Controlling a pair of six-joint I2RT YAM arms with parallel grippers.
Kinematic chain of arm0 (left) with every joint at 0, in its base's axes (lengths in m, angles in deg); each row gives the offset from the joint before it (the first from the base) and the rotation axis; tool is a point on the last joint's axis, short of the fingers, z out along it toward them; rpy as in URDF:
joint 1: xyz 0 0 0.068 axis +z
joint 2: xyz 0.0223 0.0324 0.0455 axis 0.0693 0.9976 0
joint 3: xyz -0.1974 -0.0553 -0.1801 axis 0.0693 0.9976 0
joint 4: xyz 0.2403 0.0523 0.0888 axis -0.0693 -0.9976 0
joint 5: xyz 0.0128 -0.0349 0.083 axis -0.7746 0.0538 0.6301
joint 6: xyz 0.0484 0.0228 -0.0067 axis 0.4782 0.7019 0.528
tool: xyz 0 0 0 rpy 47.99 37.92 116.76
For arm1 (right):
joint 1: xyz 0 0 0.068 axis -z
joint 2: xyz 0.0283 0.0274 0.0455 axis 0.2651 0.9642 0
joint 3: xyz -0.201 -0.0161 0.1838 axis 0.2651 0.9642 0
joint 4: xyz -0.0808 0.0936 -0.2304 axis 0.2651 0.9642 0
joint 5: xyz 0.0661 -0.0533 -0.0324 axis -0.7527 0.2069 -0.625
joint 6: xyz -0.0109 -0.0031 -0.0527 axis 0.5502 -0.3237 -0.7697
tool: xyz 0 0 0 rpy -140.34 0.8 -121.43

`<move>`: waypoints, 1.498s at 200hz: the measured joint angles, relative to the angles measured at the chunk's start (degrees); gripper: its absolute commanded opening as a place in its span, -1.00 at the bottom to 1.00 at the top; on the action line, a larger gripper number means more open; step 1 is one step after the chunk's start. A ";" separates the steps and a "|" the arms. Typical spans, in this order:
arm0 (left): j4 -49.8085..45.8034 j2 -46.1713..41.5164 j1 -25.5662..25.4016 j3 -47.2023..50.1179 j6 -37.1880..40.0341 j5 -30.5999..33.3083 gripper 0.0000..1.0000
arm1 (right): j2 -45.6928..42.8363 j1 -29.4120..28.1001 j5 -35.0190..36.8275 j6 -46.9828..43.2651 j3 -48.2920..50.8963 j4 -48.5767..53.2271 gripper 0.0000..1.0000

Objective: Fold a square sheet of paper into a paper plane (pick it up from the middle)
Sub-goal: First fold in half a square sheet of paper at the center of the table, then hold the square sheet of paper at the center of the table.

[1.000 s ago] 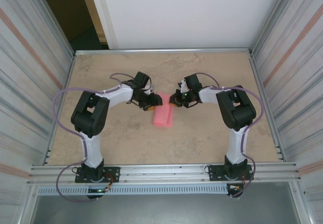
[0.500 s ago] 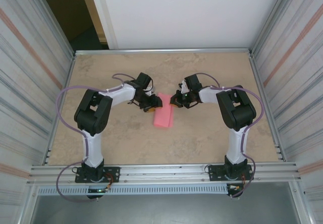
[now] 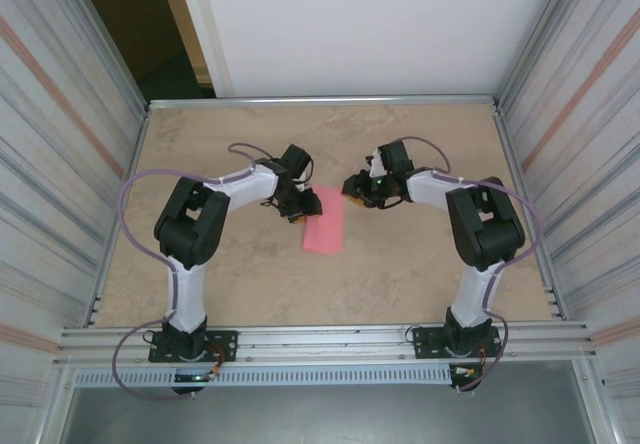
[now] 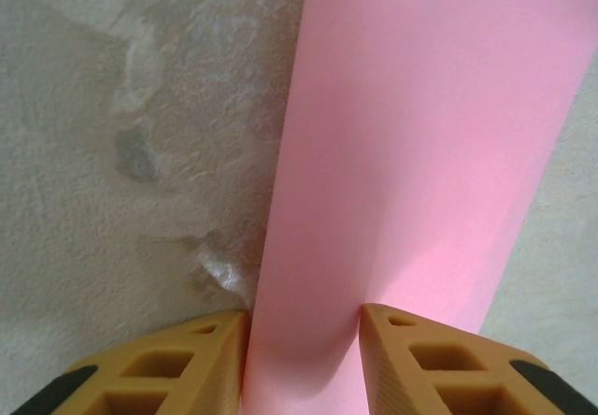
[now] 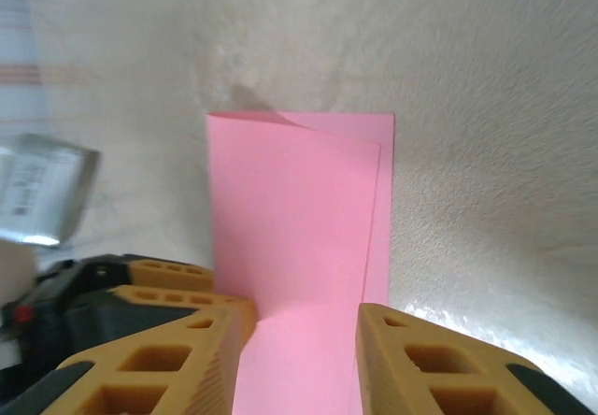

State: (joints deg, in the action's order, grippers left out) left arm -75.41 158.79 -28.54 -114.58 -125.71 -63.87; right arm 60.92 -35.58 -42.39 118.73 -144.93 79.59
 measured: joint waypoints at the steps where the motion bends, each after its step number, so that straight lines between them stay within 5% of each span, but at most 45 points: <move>1: -0.04 0.02 -0.02 -0.02 -0.02 0.07 -0.24 | -0.15 0.04 0.02 -0.02 0.07 0.00 -0.22; 40: -2.64 1.51 -1.42 -2.69 -3.69 3.17 -0.13 | -5.88 1.16 1.31 -0.04 4.24 0.20 -0.20; 202: -10.84 6.86 -3.89 -10.05 -5.14 7.96 -0.01 | -5.88 -0.52 1.53 -0.42 7.10 2.99 -0.17; 299: -12.31 7.76 -3.89 -11.34 -3.93 7.80 -0.01 | -2.62 -2.80 0.22 -0.39 4.74 3.02 -0.40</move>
State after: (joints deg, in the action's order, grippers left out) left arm -87.72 166.55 -32.43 -125.92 -129.64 -56.07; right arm 58.30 -38.38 -42.17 118.34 -140.19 82.60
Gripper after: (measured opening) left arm 0.495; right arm 0.306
